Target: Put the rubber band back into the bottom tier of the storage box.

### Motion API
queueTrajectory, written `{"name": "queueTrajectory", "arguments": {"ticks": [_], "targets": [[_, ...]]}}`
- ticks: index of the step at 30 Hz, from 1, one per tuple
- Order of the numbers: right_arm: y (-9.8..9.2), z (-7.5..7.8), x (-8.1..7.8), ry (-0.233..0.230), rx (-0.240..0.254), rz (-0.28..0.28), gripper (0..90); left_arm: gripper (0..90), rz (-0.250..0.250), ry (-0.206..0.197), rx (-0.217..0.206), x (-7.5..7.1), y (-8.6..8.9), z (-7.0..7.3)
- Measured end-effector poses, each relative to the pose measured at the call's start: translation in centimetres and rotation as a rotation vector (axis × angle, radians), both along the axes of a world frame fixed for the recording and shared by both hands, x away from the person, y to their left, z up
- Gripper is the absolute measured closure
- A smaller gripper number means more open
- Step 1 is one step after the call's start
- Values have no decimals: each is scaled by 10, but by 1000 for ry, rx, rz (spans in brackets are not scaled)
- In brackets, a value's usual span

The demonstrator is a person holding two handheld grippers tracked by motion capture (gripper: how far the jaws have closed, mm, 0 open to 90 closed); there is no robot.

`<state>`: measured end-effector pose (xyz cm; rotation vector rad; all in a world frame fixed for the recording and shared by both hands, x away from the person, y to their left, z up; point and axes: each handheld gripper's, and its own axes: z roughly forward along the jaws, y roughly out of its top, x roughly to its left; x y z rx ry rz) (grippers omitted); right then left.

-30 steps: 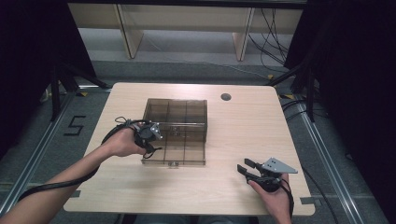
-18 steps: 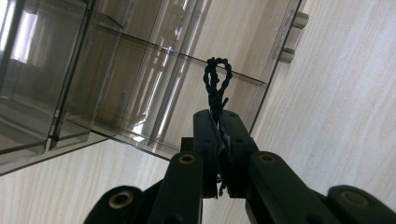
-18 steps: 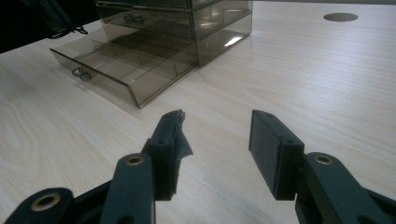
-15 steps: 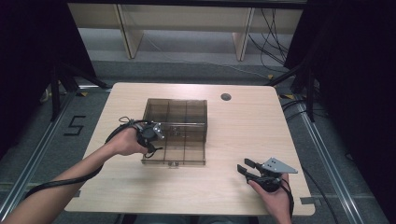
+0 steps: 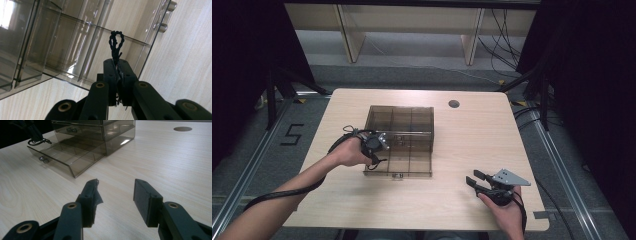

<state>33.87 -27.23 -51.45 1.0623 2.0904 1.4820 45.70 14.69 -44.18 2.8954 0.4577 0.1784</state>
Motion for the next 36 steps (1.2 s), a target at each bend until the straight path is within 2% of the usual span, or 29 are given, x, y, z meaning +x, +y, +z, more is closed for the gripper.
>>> {"name": "queueTrajectory", "arguments": {"ticks": [1, 3, 4, 6, 7, 13, 14, 15, 16, 17, 18, 19, 20, 21, 22, 23, 27, 30, 32, 36], "targets": [[0, 0, 0, 0, 0, 0, 552, 858, -7, 2, 2, 1, 0, -1], [-1, 0, 0, -11, -11, -8, 552, 858, 16, 10, 1, 0, 1, -2], [0, 0, 0, 2, 0, -3, 552, 858, 3, 10, 5, 1, 1, -2], [0, 0, 0, -3, -5, -6, 552, 858, 13, 13, 5, 0, 1, -4], [0, 0, 0, -1, -4, -6, 552, 857, 0, 13, 10, 1, 1, -4], [0, 0, 0, -2, -6, -6, 552, 857, 21, 25, 15, 3, -2, -9], [0, 0, 0, 3, -4, -5, 551, 857, -3, 22, 18, 5, -2, -9], [0, 0, 0, -1, -8, -6, 551, 857, -3, 22, 18, 5, -2, -9], [0, 0, 0, -2, 2, -6, 551, 857, 18, 29, 15, 4, -3, -11], [1, 0, -2, 24, 8, -12, 551, 857, 11, 28, 17, 5, -3, -12], [1, 0, -2, 24, 8, -12, 551, 857, 11, 28, 17, 5, -3, -12], [1, 0, 0, -5, -1, -10, 551, 857, 10, 28, 20, 5, -3, -13], [2, 0, -2, 19, 13, -15, 551, 856, -8, 29, 27, 7, -3, -14], [2, 0, -2, 19, 13, -15, 551, 856, -8, 29, 27, 7, -3, -14], [2, 0, -2, 18, 13, -14, 551, 856, 18, 31, 21, 6, -3, -15], [0, 0, 1, -1, -10, -9, 551, 856, 10, 30, 24, 6, -3, -16], [1, 0, -1, 15, 0, -14, 551, 856, 3, 33, 31, 7, -2, -18], [1, 0, 1, 1, -8, 1, 551, 855, 36, 40, 25, 5, -2, -20], [1, 0, 0, 1, -8, -2, 552, 855, 21, 40, 30, 7, -2, -22], [1, 0, 0, 4, -7, -3, 551, 853, 24, 42, 31, 7, -2, -23]]}}
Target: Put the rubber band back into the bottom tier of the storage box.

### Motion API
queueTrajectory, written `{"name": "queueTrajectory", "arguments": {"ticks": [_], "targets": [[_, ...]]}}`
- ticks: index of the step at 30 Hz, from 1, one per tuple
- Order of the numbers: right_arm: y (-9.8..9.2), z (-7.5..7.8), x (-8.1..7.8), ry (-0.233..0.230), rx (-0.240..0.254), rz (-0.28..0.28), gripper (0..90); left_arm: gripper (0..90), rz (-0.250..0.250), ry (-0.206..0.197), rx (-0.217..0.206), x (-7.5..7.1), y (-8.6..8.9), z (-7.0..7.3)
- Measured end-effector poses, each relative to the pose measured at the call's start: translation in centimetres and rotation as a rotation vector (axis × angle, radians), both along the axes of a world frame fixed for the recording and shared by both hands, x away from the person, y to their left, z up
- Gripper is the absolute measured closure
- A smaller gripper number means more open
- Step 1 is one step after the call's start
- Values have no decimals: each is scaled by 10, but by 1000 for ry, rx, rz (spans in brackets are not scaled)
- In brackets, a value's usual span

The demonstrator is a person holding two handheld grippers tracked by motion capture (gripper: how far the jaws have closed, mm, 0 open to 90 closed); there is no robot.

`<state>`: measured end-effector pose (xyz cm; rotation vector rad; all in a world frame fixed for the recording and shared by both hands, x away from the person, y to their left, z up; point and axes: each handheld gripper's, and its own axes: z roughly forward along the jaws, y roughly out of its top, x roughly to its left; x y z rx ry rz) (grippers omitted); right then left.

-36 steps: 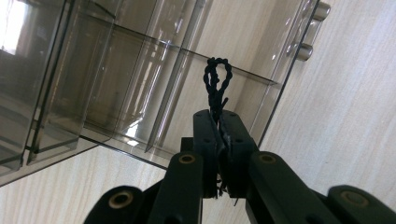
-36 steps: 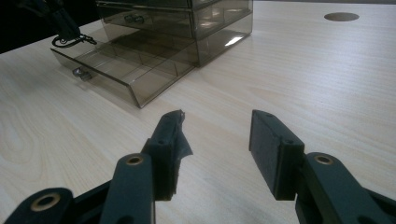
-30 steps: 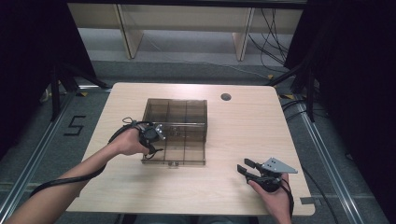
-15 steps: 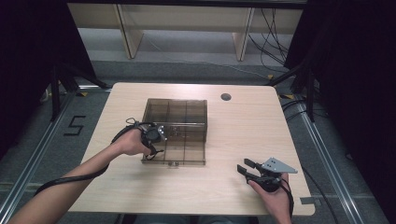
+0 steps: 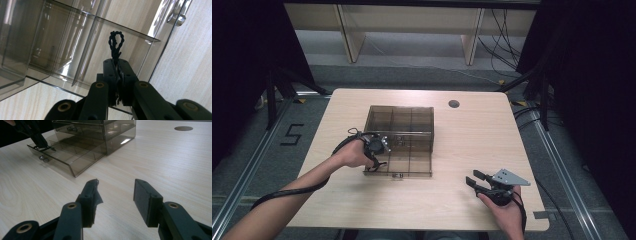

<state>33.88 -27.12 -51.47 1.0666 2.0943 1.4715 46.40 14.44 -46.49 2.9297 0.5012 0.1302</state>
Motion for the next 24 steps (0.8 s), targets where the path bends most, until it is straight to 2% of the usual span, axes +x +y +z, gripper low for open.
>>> {"name": "queueTrajectory", "arguments": {"ticks": [7, 11, 15, 18, 19, 21, 24], "targets": [[0, 0, 0, -1, 0, 4, 551, 851, 3, 1, 3, 0, -1, -1], [0, 0, 0, 0, 2, 5, 550, 850, -17, -2, 4, 2, -1, -2], [1, 0, 0, -3, 7, 5, 550, 849, -4, 1, 3, 0, -2, -3], [0, 0, 0, -10, -1, -3, 550, 848, -18, 1, 4, 1, -2, -4], [0, 0, 0, -13, -6, -3, 550, 846, -2, 2, 2, -1, -2, -4], [0, 0, 0, -12, -7, -2, 549, 843, -2, 3, 5, 0, -2, -4], [0, 0, 0, -21, -3, -5, 548, 832, -18, -1, 6, 1, -3, -3]]}}
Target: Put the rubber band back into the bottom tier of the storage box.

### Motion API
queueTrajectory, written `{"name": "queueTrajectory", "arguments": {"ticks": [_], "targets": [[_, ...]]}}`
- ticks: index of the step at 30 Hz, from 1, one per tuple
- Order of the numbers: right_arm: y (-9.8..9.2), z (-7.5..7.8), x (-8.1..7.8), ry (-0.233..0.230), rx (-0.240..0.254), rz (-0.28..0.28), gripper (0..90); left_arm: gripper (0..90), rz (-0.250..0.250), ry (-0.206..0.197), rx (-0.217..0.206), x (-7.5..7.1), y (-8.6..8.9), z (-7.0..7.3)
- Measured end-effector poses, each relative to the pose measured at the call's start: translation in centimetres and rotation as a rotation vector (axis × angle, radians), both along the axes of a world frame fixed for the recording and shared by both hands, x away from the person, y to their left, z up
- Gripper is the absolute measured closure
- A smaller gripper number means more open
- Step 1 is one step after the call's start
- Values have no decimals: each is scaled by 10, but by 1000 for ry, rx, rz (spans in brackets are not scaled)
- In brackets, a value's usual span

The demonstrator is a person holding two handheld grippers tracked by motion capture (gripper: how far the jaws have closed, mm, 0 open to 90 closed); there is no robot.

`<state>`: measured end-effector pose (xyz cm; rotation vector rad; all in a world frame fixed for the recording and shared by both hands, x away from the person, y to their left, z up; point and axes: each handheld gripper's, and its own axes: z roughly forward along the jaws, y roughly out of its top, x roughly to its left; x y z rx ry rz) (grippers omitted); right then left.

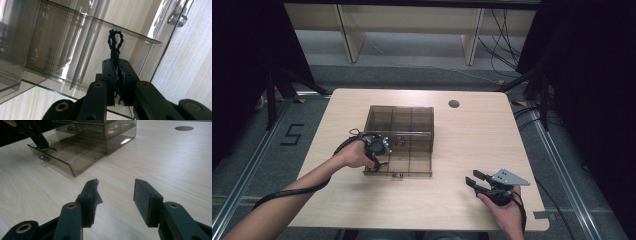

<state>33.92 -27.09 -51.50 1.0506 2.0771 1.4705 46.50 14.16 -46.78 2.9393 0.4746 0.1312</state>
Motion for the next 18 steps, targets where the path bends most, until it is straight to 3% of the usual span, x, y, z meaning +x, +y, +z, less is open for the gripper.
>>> {"name": "queueTrajectory", "arguments": {"ticks": [3, 9, 10, 14, 15, 18], "targets": [[0, 0, 0, -1, 2, 1, 548, 813, 18, 0, -10, -2, -1, 0], [0, 0, 0, 8, 3, 4, 547, 789, 7, -4, -19, 0, -1, 2], [-1, 1, 0, 12, -7, 3, 546, 781, 34, 1, -28, -3, -1, 2], [0, 0, 0, 20, 3, 10, 543, 759, 7, -4, -27, 0, -1, 5], [0, 1, -1, 23, 4, 10, 543, 753, 42, 1, -38, -3, -1, 6], [0, 0, 0, 4, 1, 0, 542, 738, 44, -3, -38, -3, 0, 8]]}}
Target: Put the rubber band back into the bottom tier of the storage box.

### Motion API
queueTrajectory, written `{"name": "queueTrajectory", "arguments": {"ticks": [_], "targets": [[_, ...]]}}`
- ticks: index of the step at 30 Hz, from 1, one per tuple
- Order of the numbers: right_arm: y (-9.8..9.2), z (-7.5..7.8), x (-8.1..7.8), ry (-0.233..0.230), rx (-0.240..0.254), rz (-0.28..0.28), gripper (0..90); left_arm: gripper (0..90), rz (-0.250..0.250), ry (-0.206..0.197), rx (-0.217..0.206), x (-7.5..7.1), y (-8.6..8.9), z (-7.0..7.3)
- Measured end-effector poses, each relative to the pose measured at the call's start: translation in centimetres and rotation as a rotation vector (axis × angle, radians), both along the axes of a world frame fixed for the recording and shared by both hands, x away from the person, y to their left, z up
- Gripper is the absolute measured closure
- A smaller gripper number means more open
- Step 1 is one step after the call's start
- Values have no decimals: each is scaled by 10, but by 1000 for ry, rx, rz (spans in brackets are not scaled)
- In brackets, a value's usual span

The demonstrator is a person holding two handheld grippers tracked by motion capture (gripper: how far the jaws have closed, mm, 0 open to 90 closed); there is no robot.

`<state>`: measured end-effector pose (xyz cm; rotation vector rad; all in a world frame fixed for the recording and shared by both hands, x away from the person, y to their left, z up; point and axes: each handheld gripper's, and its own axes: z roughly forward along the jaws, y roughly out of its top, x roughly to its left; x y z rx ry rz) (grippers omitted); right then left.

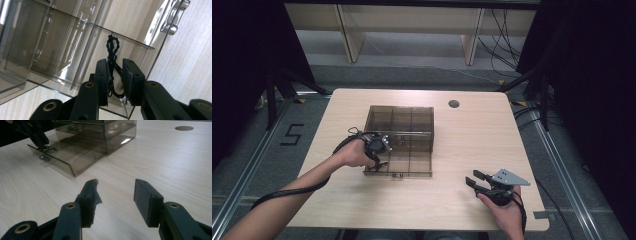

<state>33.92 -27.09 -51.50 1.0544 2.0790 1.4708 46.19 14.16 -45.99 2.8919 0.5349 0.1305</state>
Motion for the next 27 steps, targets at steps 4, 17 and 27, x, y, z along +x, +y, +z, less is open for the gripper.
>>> {"name": "queueTrajectory", "arguments": {"ticks": [4, 17, 27], "targets": [[0, 0, 0, 5, -5, 4, 542, 726, 21, -8, -9, 0, 4, 3], [0, 0, 1, -5, -1, 2, 541, 698, 83, -48, -101, -7, 18, 12], [0, 1, 0, 8, -16, -1, 541, 671, -7, -74, -149, -8, 29, 24]]}}
